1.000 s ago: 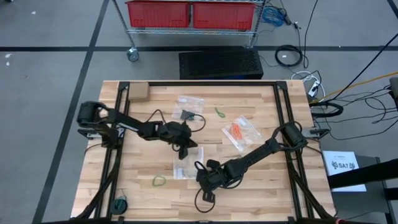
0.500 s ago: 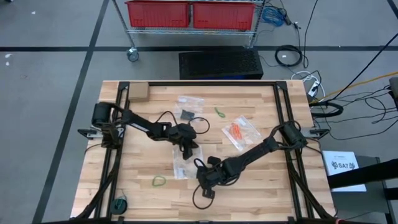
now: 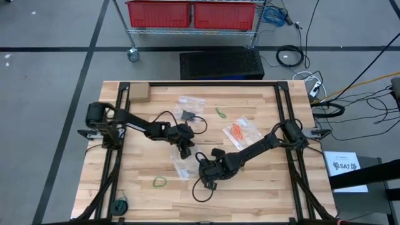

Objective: Sort rubber bands
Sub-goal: Open the transparent zip bag

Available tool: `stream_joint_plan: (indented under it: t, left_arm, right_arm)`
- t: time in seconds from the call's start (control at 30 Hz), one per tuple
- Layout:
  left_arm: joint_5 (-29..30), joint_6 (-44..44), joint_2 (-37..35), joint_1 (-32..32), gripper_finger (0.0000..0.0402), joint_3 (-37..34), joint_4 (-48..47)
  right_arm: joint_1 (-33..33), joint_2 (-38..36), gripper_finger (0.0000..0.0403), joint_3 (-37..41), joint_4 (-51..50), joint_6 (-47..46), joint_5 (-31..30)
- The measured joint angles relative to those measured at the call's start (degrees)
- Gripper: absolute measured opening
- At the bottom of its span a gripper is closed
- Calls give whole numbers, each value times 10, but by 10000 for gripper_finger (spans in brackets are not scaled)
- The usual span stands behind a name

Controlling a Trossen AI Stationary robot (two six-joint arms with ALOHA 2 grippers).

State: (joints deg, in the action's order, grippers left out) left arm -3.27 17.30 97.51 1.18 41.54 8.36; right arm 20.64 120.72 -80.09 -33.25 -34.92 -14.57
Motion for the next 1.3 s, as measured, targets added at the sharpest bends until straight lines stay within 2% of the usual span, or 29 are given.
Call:
stream_joint_plan:
  t: [0.1, 0.23, 0.3, 0.37, 0.47, 0.6, 0.7, 0.9, 1.0, 1.3]
  left_arm:
    - [35, -11, -50, -6, 0, 0, -50]
    - [86, -11, -120, -24, 0, -6, -121]
    - [120, -1, -164, -39, 0, -15, -153]
    - [161, 14, -207, -62, 0, -27, -177]
    - [213, 42, -281, -100, 0, -60, -188]
    - [262, 86, -372, -158, 0, -105, -182]
    - [287, 106, -417, -195, 0, -126, -180]
    - [319, 107, -437, -232, 0, -140, -185]
    - [328, 98, -436, -239, 0, -140, -184]
    - [327, 89, -436, -241, 3, -139, -184]
  right_arm:
    - [0, -12, 0, 1, -36, 2, -16]
    - [-1, -41, 0, 9, -147, 2, -56]
    - [0, -55, 0, 7, -153, 17, -71]
    - [7, -64, 0, 5, -119, 56, -68]
    - [20, -56, 1, 5, 0, 139, -34]
    - [39, -42, 21, 4, 111, 268, -46]
    - [42, -24, 52, 4, 141, 328, -72]
    - [32, 0, 120, 4, 184, 414, -134]
    - [32, 2, 144, 1, 214, 472, -140]
    - [39, 6, 160, 1, 245, 557, -123]
